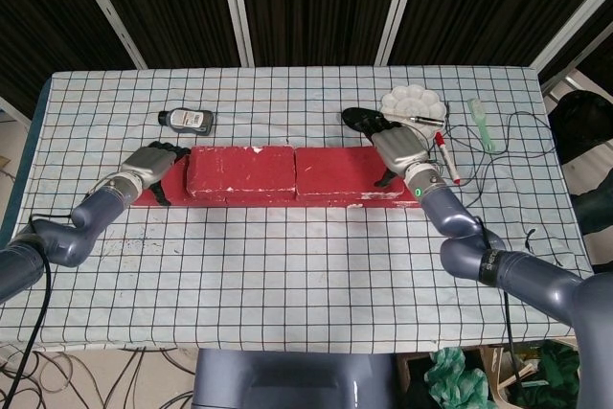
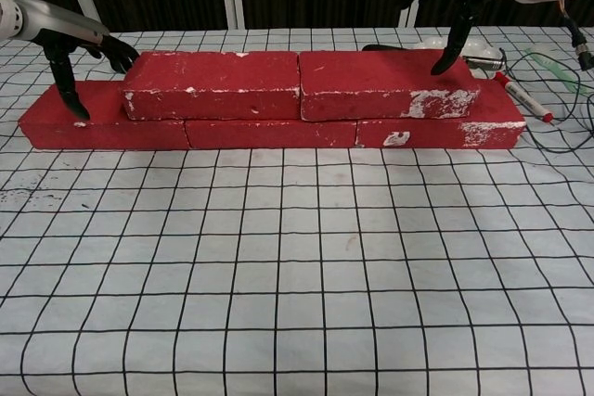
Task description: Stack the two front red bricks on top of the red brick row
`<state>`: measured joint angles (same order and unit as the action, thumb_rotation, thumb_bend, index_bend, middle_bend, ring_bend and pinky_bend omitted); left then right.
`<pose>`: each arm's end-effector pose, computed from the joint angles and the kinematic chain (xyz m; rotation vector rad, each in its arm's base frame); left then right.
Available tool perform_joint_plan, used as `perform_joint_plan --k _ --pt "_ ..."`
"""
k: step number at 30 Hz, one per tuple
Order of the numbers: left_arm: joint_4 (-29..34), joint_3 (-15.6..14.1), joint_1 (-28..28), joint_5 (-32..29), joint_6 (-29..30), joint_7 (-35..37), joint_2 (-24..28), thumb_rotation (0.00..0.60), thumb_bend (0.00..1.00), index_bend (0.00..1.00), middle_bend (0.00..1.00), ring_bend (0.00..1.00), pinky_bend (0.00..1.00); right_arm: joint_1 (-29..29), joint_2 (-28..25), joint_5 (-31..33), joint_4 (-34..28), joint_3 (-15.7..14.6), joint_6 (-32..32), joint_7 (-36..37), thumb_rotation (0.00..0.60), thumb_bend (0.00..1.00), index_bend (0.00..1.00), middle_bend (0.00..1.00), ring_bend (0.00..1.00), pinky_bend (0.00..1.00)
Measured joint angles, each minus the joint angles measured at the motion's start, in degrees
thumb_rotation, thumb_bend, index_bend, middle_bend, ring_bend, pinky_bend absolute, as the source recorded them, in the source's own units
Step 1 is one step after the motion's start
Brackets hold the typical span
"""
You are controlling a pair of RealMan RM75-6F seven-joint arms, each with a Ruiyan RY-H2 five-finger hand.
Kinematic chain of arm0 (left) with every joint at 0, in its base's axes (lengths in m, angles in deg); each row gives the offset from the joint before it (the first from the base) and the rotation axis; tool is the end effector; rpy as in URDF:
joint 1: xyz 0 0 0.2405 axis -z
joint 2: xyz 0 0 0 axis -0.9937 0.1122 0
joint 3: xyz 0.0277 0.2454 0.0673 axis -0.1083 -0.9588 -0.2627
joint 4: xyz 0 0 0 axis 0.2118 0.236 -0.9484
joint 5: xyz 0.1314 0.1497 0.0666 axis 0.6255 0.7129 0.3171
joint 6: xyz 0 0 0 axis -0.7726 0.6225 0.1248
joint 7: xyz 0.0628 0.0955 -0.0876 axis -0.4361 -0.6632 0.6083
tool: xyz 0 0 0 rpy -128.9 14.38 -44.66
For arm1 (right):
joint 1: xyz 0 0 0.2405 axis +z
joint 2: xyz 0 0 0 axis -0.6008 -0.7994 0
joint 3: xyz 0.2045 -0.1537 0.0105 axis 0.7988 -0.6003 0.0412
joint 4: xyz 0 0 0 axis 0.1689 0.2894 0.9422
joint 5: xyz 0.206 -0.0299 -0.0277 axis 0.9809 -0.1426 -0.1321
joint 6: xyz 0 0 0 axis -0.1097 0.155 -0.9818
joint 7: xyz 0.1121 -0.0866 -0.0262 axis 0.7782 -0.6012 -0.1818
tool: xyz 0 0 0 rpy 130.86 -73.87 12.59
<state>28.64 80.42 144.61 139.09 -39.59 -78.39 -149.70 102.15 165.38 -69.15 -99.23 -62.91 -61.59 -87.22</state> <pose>-0.2072 0.4578 0.0688 -1.9357 -1.0939 -0.3692 -0.1176 -0.4714 0.0581 1.8688 -0.9525 0.6995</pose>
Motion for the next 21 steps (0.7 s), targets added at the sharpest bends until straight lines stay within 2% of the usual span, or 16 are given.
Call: perform_joint_plan --k 14,21 --pt "-0.16 -0.45 0.28 -0.65 -0.27 -0.49 -0.12 0.6 0.02 0.07 0.09 0.0 0.01 -0.53 -0.46 -0.21 0.0 0.15 0.11 0.38 0.6 0.0 0.0 0.02 0.0 0.12" --pt "1.98 -1.09 -0.04 -1.82 1.68 -1.41 2.99 0.6 0.02 0.07 0.09 0.0 0.01 -0.9 -1.05 -0.85 -0.77 0.64 -0.29 0.82 0.6 0.0 0.0 0.02 0.0 0.12"
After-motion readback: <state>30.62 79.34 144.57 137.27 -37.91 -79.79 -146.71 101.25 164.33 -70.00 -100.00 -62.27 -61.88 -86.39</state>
